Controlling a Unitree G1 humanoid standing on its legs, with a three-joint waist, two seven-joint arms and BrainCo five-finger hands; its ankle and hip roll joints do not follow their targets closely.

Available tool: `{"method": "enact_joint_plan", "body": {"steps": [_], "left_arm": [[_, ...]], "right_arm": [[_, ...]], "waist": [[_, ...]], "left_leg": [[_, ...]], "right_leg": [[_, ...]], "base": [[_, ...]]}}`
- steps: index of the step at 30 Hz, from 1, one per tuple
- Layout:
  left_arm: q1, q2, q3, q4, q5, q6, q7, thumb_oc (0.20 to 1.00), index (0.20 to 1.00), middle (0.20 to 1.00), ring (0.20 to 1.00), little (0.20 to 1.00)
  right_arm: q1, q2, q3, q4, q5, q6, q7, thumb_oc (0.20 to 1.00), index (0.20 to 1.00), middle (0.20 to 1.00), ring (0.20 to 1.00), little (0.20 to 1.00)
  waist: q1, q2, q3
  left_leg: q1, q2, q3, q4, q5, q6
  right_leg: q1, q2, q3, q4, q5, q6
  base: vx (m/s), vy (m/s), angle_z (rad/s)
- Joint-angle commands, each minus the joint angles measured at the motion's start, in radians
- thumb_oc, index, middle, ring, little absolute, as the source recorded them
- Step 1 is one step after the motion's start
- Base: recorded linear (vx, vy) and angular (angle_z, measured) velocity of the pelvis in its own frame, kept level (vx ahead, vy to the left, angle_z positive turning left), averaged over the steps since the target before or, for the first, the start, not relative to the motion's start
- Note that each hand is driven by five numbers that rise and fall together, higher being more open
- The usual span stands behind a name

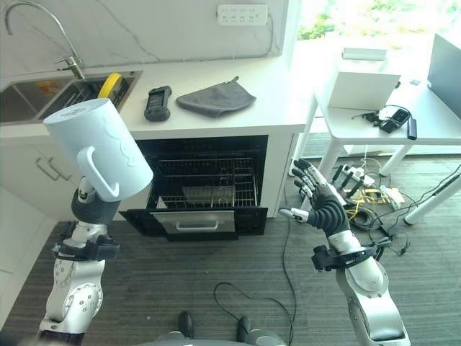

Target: Place the dishes in the dishwasher.

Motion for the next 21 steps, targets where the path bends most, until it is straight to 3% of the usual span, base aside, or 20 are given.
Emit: {"method": "enact_joint_plan", "body": {"steps": [1, 13, 21], "left_arm": [[-0.025, 0.038, 0.053, -0.060, -0.012, -0.060, -0.010, 0.200, 0.200, 0.200, 0.200, 0.200], [-0.021, 0.038, 0.053, -0.077, 0.004, -0.059, -0.021, 0.200, 0.200, 0.200, 0.200, 0.200], [0.022, 0.059, 0.051, -0.082, 0.033, -0.113, -0.011, 0.200, 0.200, 0.200, 0.200, 0.200]], "right_arm": [[-0.037, 0.016, -0.021, -0.064, -0.014, -0.061, -0.001, 1.000, 1.000, 1.000, 1.000, 1.000], [-0.064, 0.037, 0.008, -0.066, -0.058, -0.085, -0.006, 1.000, 1.000, 1.000, 1.000, 1.000], [-0.045, 0.046, -0.004, -0.083, -0.059, -0.122, -0.039, 1.000, 1.000, 1.000, 1.000, 1.000]], "waist": [[0.022, -0.023, -0.023], [0.057, -0.036, -0.038], [0.067, -0.029, -0.051]], "left_leg": [[0.070, -0.022, -0.019, -0.042, -0.006, 0.032], [0.087, -0.051, -0.028, -0.042, -0.038, 0.063], [0.087, -0.055, -0.024, -0.042, -0.041, 0.068]], "right_leg": [[0.032, -0.148, -0.037, 0.004, -0.014, 0.167], [0.057, -0.166, -0.047, 0.004, -0.025, 0.176], [0.057, -0.170, -0.063, 0.004, -0.028, 0.181]], "base": [[0.04, 0.088, 0.15], [0.02, 0.078, 0.10], [0.00, 0.000, 0.00]]}}
